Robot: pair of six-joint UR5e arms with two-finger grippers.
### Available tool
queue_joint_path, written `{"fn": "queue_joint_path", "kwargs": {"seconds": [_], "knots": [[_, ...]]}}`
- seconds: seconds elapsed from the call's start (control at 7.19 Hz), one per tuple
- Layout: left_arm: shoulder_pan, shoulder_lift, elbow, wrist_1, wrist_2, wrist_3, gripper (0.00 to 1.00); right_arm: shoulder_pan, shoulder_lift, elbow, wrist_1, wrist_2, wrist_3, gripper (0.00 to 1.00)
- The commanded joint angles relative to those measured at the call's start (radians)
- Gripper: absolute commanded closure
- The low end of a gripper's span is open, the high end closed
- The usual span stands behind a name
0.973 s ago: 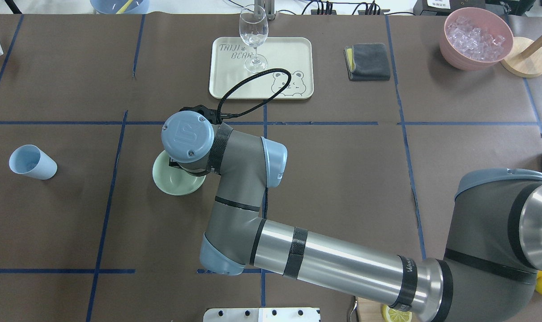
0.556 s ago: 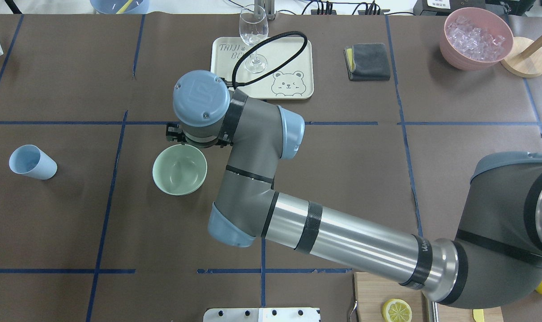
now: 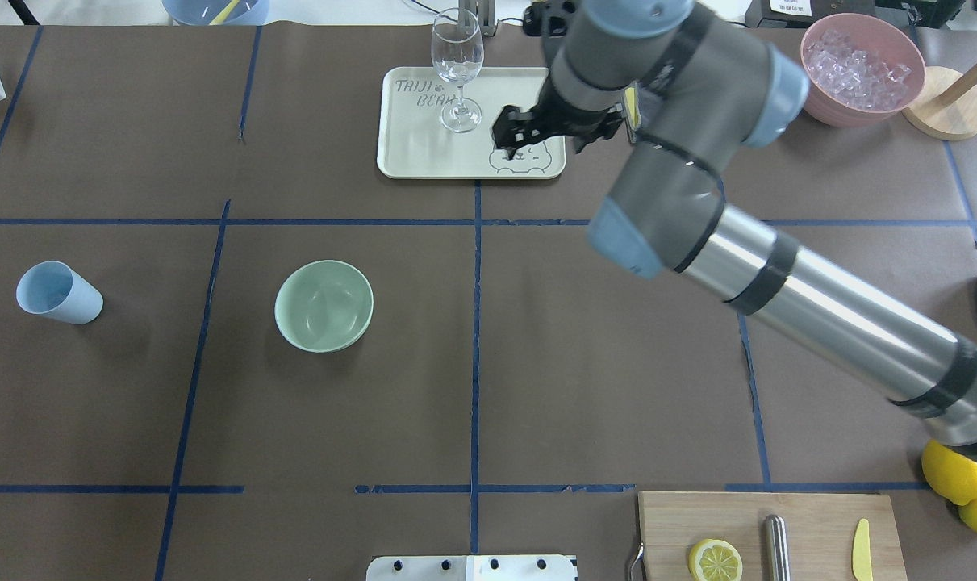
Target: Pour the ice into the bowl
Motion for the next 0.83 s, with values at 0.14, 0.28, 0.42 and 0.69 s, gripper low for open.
{"fn": "queue_joint_path", "kwargs": {"seconds": [0.14, 0.28, 0.42, 0.69], "knots": [[0.000, -0.055, 0.017, -0.118, -0.003, -0.005, 0.00, 0.341, -0.299, 0.097, -0.070, 0.206, -0.642, 0.00], [0.000, -0.057, 0.017, -0.191, -0.003, -0.007, 0.00, 0.415, -0.386, 0.091, -0.073, 0.206, -0.822, 0.00], [0.001, -0.057, 0.038, -0.298, -0.003, -0.004, 0.00, 0.489, -0.466, 0.091, -0.079, 0.206, -0.932, 0.00], [0.001, -0.058, 0.098, -0.620, -0.014, -0.004, 0.00, 0.635, -0.635, 0.091, -0.071, 0.233, -1.080, 0.00]]}}
